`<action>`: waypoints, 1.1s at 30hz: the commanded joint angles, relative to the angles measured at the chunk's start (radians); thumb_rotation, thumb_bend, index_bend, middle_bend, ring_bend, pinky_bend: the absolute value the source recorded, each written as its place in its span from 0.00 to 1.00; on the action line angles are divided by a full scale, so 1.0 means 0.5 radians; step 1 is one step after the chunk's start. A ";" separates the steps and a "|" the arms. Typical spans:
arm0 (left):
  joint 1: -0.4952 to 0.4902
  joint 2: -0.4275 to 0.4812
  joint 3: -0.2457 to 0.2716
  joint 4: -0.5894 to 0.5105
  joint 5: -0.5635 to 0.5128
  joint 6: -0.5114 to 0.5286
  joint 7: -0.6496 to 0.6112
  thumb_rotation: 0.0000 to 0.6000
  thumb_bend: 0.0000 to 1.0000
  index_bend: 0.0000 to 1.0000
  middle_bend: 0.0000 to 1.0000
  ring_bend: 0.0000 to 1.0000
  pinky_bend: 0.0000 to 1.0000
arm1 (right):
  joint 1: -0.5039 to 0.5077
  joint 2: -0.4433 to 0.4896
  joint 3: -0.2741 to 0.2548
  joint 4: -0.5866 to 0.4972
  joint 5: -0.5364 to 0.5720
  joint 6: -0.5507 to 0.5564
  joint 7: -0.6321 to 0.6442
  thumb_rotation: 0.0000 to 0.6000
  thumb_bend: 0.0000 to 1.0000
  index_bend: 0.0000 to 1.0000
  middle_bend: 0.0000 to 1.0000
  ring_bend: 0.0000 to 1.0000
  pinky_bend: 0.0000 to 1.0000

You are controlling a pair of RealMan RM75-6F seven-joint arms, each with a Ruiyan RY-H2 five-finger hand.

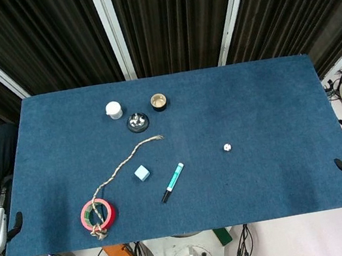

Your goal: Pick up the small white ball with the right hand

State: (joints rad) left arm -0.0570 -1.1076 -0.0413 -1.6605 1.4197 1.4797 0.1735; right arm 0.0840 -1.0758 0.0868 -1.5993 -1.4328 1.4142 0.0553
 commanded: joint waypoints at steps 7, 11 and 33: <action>0.002 0.002 -0.007 -0.002 -0.013 0.000 -0.007 1.00 0.42 0.03 0.00 0.01 0.09 | 0.401 -0.230 0.056 0.428 -0.071 -0.562 0.694 1.00 0.37 0.29 0.04 0.06 0.05; 0.004 0.004 -0.009 -0.002 -0.020 0.001 -0.005 1.00 0.42 0.03 0.00 0.01 0.10 | 0.557 -0.428 0.068 0.631 -0.110 -0.712 0.908 1.00 0.37 0.36 0.04 0.06 0.05; -0.002 0.006 -0.022 0.005 -0.063 -0.021 0.009 1.00 0.42 0.03 0.00 0.01 0.09 | 0.996 -0.989 0.025 1.165 -0.172 -1.044 1.101 1.00 0.37 0.47 0.04 0.06 0.05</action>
State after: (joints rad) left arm -0.0579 -1.1048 -0.0525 -1.6581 1.3881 1.4694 0.1782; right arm 0.5753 -1.5638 0.0979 -1.0237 -1.5224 0.8993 0.6018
